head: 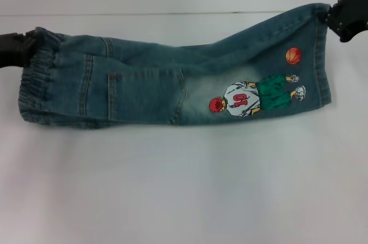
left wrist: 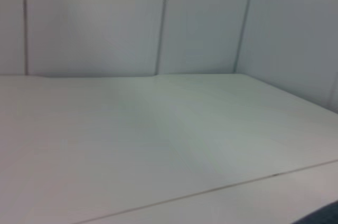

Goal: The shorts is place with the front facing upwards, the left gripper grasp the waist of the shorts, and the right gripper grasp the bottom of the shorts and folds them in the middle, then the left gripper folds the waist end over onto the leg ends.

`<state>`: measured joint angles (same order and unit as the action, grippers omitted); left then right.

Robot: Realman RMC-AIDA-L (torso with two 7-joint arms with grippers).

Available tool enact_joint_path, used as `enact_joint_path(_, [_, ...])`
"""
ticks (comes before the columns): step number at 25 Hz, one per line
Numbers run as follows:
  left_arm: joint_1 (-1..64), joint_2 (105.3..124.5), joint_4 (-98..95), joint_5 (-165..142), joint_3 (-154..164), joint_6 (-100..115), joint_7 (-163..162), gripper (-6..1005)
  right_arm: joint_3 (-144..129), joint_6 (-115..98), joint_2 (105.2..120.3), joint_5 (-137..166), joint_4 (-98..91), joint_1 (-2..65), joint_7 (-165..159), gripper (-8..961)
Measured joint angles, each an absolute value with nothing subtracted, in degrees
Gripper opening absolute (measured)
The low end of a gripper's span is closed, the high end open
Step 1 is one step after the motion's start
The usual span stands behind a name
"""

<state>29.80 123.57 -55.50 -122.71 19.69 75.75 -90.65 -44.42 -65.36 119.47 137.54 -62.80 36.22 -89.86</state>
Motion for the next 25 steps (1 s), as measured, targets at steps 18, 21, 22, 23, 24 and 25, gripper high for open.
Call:
enact_joint_path(18, [31.2, 123.75, -48.0, -120.2, 20.6, 62.4, -84.1, 61, -55.7, -40.6, 119.86, 135.4, -46.4, 39.6, -89.3, 41])
enact_joint_path(21, [31.5, 123.68, -46.5, -120.1, 21.6, 60.8, -83.1, 61, -57.9, -37.9, 119.90, 134.9, -44.7, 40.1, -89.4, 41])
enact_joint_path(22, [31.5, 123.63, -46.0, -120.1, 22.5, 59.9, -83.1, 62, -58.5, -37.3, 119.93, 134.9, -44.4, 40.3, -89.5, 41])
enact_joint_path(23, [31.5, 123.54, -45.5, -120.1, 24.4, 58.5, -82.9, 62, -59.0, -36.9, 119.98, 134.9, -44.2, 40.3, -89.6, 41])
enact_joint_path(24, [31.4, 123.50, -45.1, -120.2, 25.9, 57.3, -82.8, 62, -59.5, -36.6, 120.02, 134.9, -44.1, 40.3, -89.7, 41])
enact_joint_path(25, [31.3, 123.50, -44.9, -120.3, 27.6, 56.3, -82.7, 62, -60.0, -36.3, 120.04, 134.9, -44.0, 40.3, -89.8, 41])
